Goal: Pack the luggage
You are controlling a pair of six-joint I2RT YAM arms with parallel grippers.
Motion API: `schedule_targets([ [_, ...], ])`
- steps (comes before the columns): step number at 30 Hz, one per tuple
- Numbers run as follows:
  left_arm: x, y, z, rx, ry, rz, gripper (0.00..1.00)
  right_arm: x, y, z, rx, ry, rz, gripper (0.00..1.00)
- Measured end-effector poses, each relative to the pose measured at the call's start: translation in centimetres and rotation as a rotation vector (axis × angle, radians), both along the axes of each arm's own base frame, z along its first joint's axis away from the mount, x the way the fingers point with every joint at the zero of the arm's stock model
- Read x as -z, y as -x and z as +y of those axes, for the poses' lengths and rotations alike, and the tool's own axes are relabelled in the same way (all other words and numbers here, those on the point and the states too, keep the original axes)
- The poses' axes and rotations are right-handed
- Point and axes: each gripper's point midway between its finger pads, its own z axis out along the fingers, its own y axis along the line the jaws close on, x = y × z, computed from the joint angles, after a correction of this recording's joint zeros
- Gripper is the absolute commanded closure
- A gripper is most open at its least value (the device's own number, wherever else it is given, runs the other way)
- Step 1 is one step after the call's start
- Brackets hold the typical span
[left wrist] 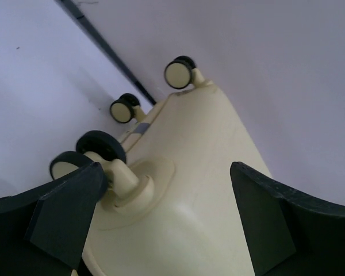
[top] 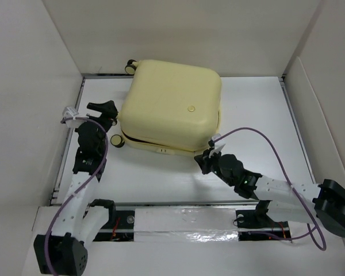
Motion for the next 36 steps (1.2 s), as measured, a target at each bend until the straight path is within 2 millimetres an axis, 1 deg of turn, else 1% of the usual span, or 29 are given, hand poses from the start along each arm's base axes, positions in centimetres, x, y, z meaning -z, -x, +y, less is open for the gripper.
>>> schedule_targets([
  [2, 1.3, -1.3, 1.6, -0.023, 0.022, 0.056, 0.07, -0.2, 0.1, -0.1, -0.01, -0.003, 0.002, 1.0],
  [5, 4.7, -3.3, 3.1, -0.025, 0.061, 0.164, 0.08, -0.2, 0.2, -0.4, -0.022, -0.005, 0.004, 1.0],
  [7, 6.7, -4.1, 3.4, -0.015, 0.078, 0.228, 0.08, -0.1, 0.3, -0.4, -0.03, -0.009, 0.006, 1.0],
  [9, 7.8, -4.8, 2.8, 0.019, 0.088, 0.27, 0.08, -0.1, 0.4, -0.4, -0.039, -0.008, 0.007, 1.0],
  [12, 8.1, -5.8, 2.0, 0.067, 0.099, 0.288, 0.09, -0.1, 0.4, -0.4, -0.048, -0.008, 0.007, 1.0],
  [16, 8.1, -7.0, 1.6, 0.102, 0.109, 0.289, 0.12, -0.1, 0.4, -0.3, -0.058, -0.004, 0.006, 1.0],
  [19, 8.4, -8.0, 1.2, 0.127, 0.116, 0.288, 0.15, -0.1, 0.5, -0.3, -0.062, -0.004, 0.006, 1.0],
  [20, 8.5, -8.2, 1.0, 0.136, 0.12, 0.29, 0.19, -0.1, 0.5, -0.3, -0.063, -0.003, 0.006, 1.0],
  [22, 9.0, -8.5, 0.7, 0.152, 0.13, 0.294, 0.23, -0.1, 0.5, -0.3, -0.063, -0.002, 0.005, 1.0],
  [23, 9.1, -8.6, 0.6, 0.159, 0.135, 0.293, 0.27, 0.0, 0.4, -0.3, -0.063, -0.001, 0.005, 1.0],
  [25, 9.3, -9.0, 0.3, 0.173, 0.145, 0.288, 0.33, 0.0, 0.4, -0.3, -0.066, -0.001, 0.007, 1.0],
  [26, 9.4, -9.1, 0.3, 0.176, 0.149, 0.285, 0.45, 0.1, 0.4, -0.3, -0.067, 0.0, 0.008, 1.0],
  [28, 9.2, -9.3, 0.5, 0.173, 0.158, 0.265, 0.63, 0.1, 0.5, -0.2, -0.072, 0.001, 0.008, 1.0],
  [29, 9.1, -9.3, 0.6, 0.172, 0.168, 0.254, 0.87, 0.1, 0.4, -0.2, -0.072, 0.001, 0.008, 1.0],
  [30, 9.1, -9.3, 0.6, 0.174, 0.172, 0.245, 0.97, 0.1, 0.4, -0.2, -0.073, 0.001, 0.008, 1.0],
  [31, 9.0, -9.3, 0.6, 0.176, 0.175, 0.232, 1.0, 0.1, 0.4, -0.3, -0.074, 0.0, 0.009, 1.0],
  [34, 9.1, -9.2, 0.3, 0.175, 0.178, 0.191, 1.0, 0.1, 0.2, -0.4, -0.079, 0.005, 0.008, 1.0],
  [36, 9.0, -8.8, -0.3, 0.169, 0.174, 0.164, 1.0, 0.0, -0.4, -0.9, -0.072, 0.018, 0.005, 1.0],
])
